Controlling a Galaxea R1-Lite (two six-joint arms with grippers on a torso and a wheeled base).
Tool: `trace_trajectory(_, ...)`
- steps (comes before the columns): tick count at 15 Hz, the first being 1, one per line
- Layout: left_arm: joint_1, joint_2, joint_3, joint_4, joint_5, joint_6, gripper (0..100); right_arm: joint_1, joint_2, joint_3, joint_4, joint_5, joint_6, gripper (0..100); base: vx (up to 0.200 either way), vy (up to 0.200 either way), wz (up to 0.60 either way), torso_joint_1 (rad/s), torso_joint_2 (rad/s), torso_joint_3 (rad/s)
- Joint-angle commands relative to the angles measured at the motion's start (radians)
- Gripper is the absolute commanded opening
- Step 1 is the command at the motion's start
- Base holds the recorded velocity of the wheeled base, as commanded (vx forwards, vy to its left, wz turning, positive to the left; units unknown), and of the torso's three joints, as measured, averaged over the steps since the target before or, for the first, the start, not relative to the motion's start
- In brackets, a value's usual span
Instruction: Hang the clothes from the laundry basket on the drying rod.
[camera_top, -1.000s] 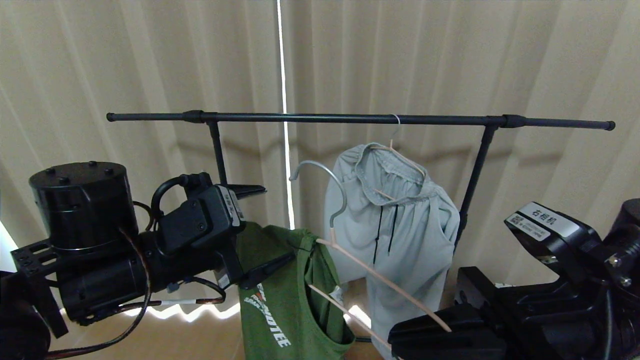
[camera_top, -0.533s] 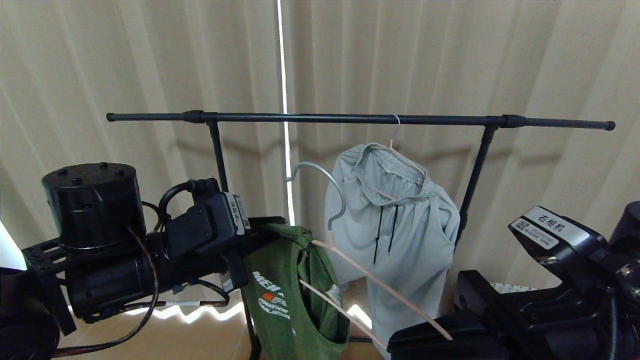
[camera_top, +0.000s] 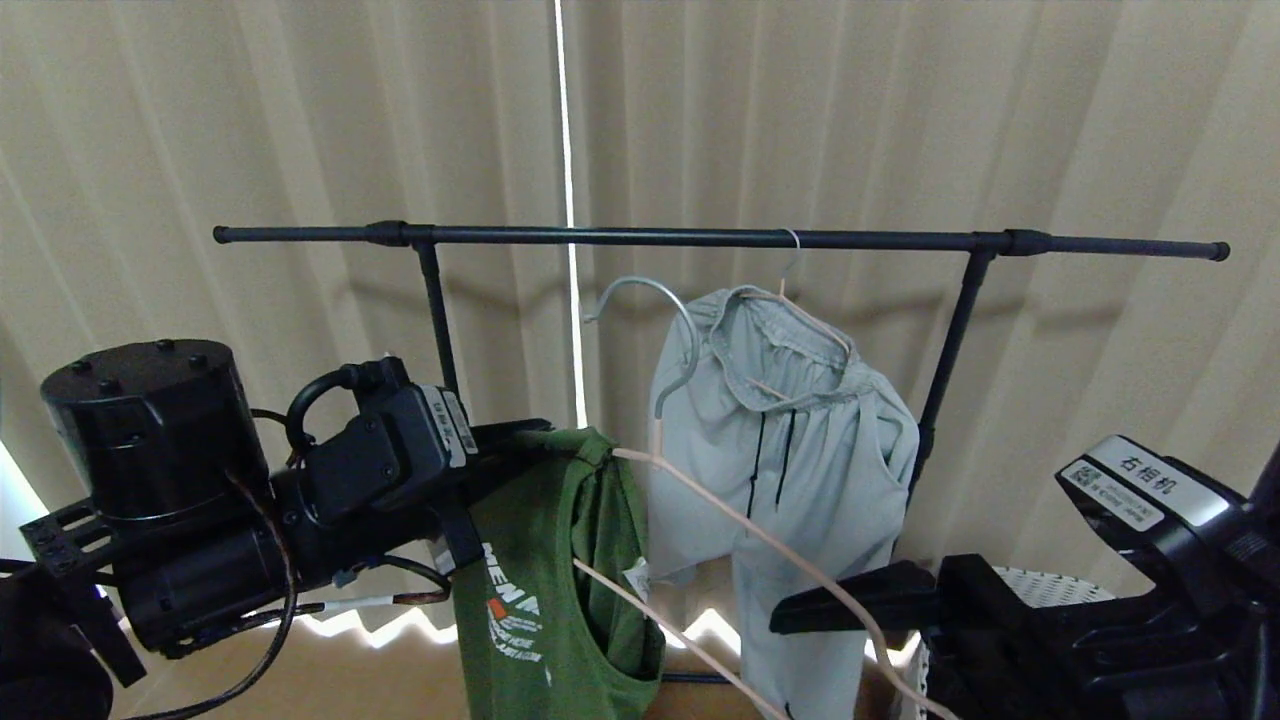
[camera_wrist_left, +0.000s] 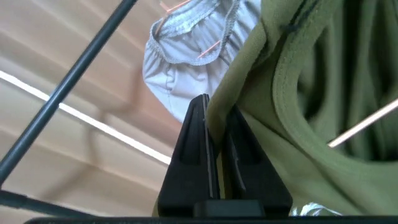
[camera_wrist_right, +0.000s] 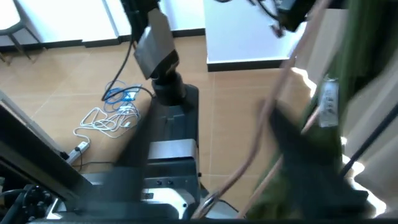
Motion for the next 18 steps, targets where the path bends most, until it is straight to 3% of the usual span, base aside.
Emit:
trace_trajectory(1,0.013,-0.008,0.018,-0.001,0.023,0.000,0,-0.057,-0.020,0.005,0.001,-0.001,-0.026,100,0.000,0.000,0.00,0.000,0.00,0.000)
trace_trajectory(7,0.027,-0.117,0.028,0.077,0.239,-0.006,0,-0.259,-0.097,0.047,0.015,-0.012,-0.035,100,0.000,0.000,0.00,0.000,0.00,0.000)
trace_trajectory(9,0.038,-0.187,0.023,0.180,0.308,-0.045,0,-0.284,-0.102,0.057,0.016,-0.115,-0.033,100,0.000,0.000,0.00,0.000,0.00,0.000)
trace_trajectory(10,0.042,-0.236,0.015,0.253,0.385,-0.108,0,-0.290,-0.094,0.071,0.015,-0.239,-0.035,100,0.000,0.000,0.00,0.000,0.00,0.000)
trace_trajectory(11,0.044,-0.265,0.012,0.301,0.434,-0.146,0,-0.290,-0.094,0.079,0.013,-0.298,-0.036,100,0.000,0.000,0.00,0.000,0.00,0.000)
trace_trajectory(12,0.058,-0.288,0.005,0.364,0.486,-0.177,0,-0.290,-0.094,0.086,0.012,-0.331,-0.036,100,0.000,0.000,0.00,0.000,0.00,0.000)
trace_trajectory(14,0.078,-0.307,-0.008,0.433,0.518,-0.210,0,-0.288,-0.094,0.100,0.012,-0.348,-0.040,100,0.000,0.000,0.00,0.000,0.00,0.000)
trace_trajectory(15,0.076,-0.305,-0.034,0.457,0.521,-0.333,0,-0.279,-0.068,0.125,0.010,-0.367,-0.076,100,0.000,0.000,0.00,0.000,0.00,0.000)
trace_trajectory(18,0.052,-0.310,-0.077,0.454,0.521,-0.464,0,-0.185,-0.008,0.122,0.004,-0.446,-0.095,100,0.000,0.000,0.00,0.000,0.00,0.000)
